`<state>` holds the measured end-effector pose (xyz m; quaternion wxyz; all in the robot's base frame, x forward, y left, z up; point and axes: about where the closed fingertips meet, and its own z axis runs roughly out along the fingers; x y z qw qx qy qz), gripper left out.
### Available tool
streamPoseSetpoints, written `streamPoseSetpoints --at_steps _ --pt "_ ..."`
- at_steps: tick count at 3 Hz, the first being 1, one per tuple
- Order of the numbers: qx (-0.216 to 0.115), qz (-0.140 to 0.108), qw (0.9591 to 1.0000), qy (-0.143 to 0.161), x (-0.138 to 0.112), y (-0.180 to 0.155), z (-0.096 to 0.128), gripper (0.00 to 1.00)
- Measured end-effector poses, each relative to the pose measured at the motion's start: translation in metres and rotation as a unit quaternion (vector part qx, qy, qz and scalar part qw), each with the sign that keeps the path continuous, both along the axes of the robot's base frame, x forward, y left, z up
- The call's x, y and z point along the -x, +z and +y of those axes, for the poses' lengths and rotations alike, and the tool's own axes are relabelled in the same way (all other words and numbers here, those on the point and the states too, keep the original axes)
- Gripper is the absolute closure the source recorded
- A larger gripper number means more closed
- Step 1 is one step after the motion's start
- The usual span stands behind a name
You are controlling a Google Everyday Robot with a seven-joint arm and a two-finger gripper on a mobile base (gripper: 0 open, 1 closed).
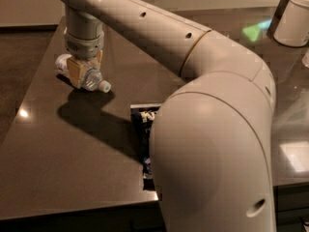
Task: Move blue plastic bottle near blue chip bag
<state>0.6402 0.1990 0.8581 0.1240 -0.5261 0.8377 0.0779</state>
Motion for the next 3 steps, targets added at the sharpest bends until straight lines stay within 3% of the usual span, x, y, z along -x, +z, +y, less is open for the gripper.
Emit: streamPoseSetpoints --at_steps 2,3 --pt "0.012 -0.02 0.9997 -0.007 0.007 0.024 -0.019 0.88" --pt "0.026 -0.032 0.9989 -0.024 0.014 0.045 -0.043 1.0"
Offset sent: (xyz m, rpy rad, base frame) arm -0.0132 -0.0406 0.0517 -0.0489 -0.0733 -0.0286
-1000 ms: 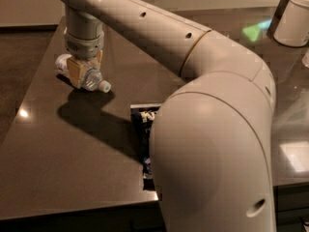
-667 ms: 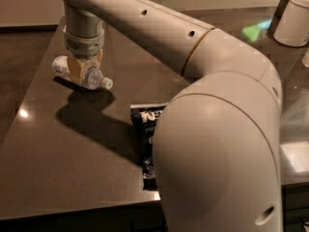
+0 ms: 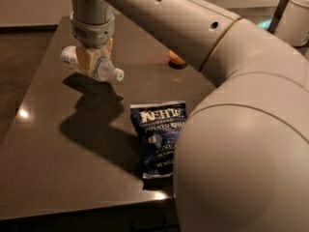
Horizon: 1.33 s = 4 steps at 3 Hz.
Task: Move blue plastic bottle near blue chip bag
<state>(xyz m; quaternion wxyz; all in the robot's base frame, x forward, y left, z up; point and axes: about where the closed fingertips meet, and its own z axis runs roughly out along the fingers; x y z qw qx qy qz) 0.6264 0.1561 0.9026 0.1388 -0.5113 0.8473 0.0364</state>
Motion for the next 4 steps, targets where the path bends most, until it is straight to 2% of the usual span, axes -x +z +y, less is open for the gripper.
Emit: streamPoseSetpoints --at_steps 1,2,4 --pt "0.009 0.003 0.9997 -0.021 0.013 0.009 -0.025 1.0" --pt "0.011 0.02 0.9991 -0.036 0.03 0.002 -0.043 1.0" --pt "0.017 0.051 0.9973 -0.049 0.058 -0.015 -0.068 1.0"
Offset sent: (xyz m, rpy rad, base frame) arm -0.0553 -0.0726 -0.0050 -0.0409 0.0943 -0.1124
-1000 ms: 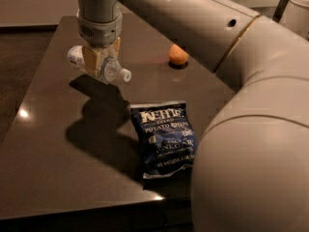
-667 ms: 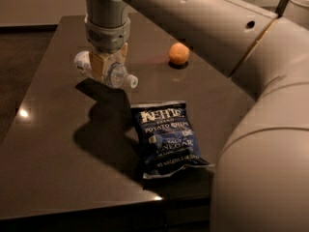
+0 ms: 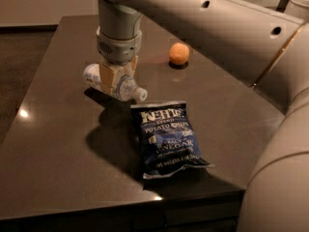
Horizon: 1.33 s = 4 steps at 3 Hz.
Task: Move blue plastic bottle near blue chip bag
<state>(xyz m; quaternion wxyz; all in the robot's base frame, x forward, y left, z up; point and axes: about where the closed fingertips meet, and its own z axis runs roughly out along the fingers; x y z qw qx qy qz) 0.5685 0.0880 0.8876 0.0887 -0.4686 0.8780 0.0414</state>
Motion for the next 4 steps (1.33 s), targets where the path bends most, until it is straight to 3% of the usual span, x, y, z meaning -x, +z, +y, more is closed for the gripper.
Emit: streamPoseSetpoints --at_steps 1,4 --pt "0.008 0.01 0.9999 -0.005 0.01 -0.005 -0.009 0.82" --pt "0.019 0.034 0.9992 -0.004 0.027 -0.025 -0.023 0.12"
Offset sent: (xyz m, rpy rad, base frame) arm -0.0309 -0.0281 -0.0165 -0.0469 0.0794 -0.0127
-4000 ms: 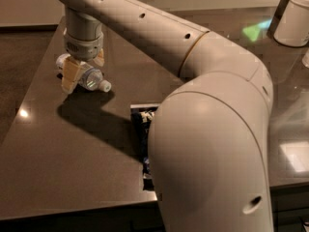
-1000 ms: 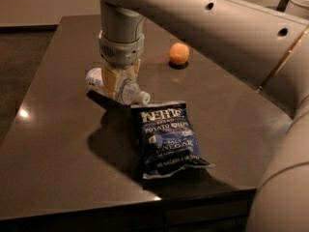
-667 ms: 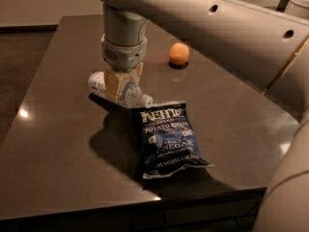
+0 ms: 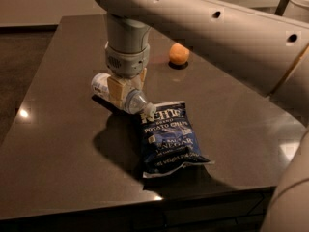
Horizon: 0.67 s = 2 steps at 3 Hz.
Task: Move blue plastic bottle near blue chip bag
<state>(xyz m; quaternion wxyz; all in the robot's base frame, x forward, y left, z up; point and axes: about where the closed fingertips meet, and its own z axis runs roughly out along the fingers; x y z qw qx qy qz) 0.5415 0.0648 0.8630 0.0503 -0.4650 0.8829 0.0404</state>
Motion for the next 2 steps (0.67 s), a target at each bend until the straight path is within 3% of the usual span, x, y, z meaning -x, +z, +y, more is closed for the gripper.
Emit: streamPoseSetpoints --at_steps 1,2 --pt "-0.002 -0.002 1.0 0.0 -0.0006 0.0005 0.0013 0.0" --pt "-0.002 -0.002 1.0 0.0 -0.0006 0.0005 0.0013 0.0"
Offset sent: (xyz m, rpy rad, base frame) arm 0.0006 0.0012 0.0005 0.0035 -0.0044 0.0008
